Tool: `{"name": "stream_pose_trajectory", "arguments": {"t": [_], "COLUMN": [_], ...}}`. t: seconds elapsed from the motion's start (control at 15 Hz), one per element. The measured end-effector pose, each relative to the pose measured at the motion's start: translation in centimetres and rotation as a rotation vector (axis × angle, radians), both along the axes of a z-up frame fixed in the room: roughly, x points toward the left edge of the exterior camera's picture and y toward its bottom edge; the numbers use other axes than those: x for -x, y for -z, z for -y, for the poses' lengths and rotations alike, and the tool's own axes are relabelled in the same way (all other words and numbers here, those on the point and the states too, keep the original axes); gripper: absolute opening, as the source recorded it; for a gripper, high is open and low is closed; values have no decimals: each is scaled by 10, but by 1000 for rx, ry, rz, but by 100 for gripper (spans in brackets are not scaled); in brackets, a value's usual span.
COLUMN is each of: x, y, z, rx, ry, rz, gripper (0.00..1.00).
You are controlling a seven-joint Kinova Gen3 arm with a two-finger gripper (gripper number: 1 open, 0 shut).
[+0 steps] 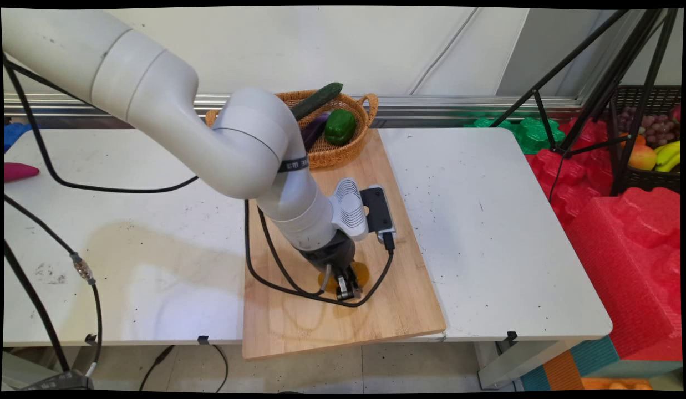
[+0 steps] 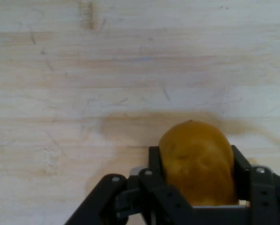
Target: Place the picked object in the vegetable basket
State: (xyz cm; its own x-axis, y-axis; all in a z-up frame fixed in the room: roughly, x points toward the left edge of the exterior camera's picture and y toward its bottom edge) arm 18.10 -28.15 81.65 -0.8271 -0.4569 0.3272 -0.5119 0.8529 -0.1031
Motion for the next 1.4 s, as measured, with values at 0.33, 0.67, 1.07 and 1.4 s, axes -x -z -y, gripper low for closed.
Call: {"name": "stream_pose_trajectory", "arguments": {"t": [0.33,0.67,1.07,1.4], "x": [-8,-24,-69,-113], "y": [-31,-87,-152,-177], "z": [-6,-5,23,64], "rx": [48,134,274,371], "ry": [15,-3,-123,-264], "rz": [-12,-50,-88,-85], "gripper": [0,0,0,0]}}
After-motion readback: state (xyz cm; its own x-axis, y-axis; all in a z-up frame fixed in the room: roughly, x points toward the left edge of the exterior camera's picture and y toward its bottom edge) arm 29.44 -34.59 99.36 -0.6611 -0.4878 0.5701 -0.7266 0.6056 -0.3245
